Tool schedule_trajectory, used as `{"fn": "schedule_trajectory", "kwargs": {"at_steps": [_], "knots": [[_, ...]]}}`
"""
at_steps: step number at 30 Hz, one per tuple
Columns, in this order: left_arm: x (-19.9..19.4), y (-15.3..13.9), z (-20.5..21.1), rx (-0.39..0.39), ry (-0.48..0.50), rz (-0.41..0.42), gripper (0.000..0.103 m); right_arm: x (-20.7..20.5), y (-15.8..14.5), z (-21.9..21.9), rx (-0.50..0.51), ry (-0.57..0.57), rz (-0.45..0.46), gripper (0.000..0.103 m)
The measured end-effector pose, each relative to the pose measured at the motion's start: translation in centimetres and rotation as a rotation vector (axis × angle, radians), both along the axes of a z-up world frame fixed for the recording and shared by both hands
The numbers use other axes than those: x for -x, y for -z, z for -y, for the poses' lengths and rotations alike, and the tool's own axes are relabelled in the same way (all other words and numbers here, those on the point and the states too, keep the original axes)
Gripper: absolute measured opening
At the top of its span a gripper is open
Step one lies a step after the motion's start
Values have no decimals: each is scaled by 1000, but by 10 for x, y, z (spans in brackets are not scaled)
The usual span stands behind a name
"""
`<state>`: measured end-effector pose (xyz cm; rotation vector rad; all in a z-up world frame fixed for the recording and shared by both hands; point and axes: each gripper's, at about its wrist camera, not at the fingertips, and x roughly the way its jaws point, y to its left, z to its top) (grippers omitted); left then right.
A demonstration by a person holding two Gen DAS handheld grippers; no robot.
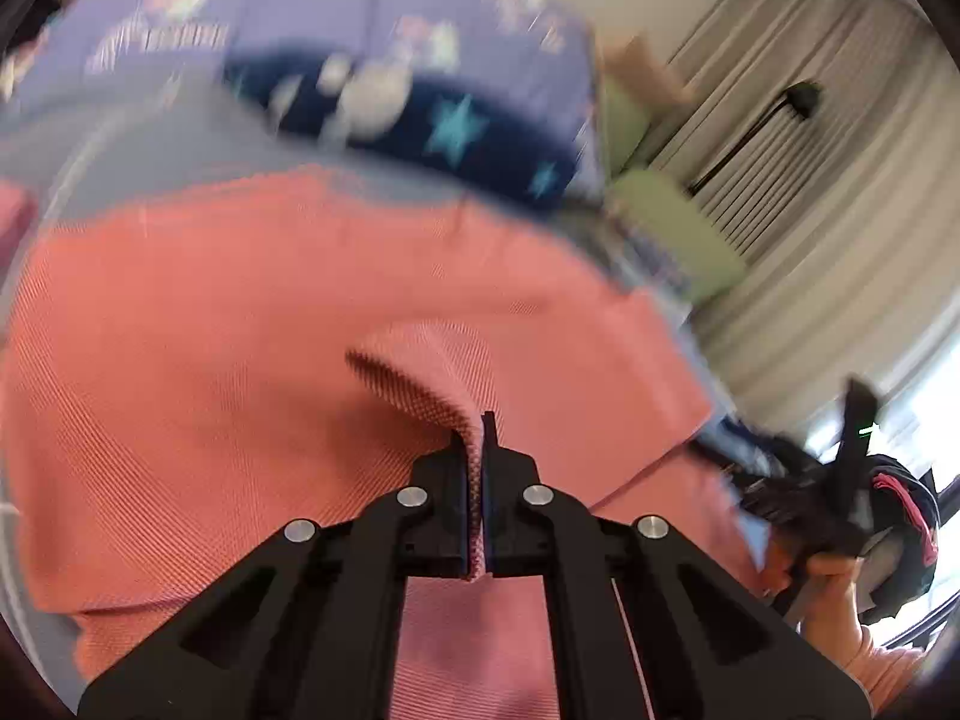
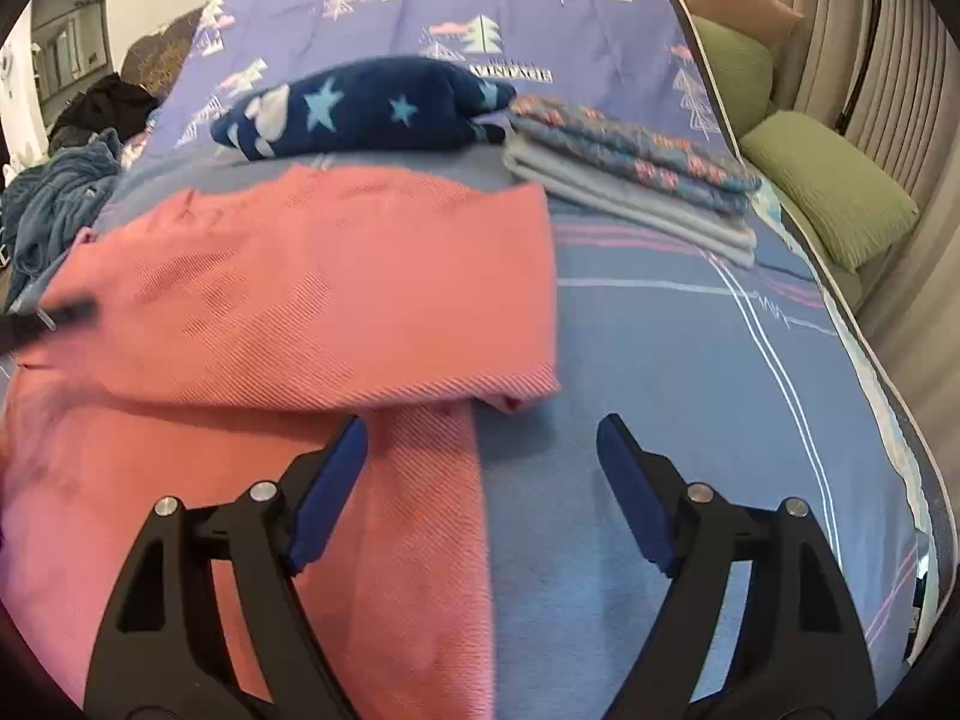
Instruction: Fold small clothes
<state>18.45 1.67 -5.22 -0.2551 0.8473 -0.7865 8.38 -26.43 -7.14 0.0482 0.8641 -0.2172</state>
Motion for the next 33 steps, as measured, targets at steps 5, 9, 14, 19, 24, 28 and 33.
{"fn": "schedule_trajectory", "kwargs": {"at_steps": [5,9,14,19,24,28,33], "knots": [[16,-57,-42,190,-84,158,3,-15,8,15,-70,50,-32,81],[7,-53,-75,238,-165,155,3,-31,9,12,-55,81,-33,81],[-15,-28,-96,250,-251,54,3,-37,6,4,76,129,-26,79],[-14,-31,-98,377,-206,51,3,-27,8,28,-39,254,-33,80],[-4,-39,-73,337,-159,66,3,4,-10,-11,-101,54,86,3],[-15,-57,-56,375,-128,25,3,-3,-13,-77,-29,-270,72,3],[-23,-127,-5,302,-41,94,3,-45,-14,-128,1,-391,94,4]]}}
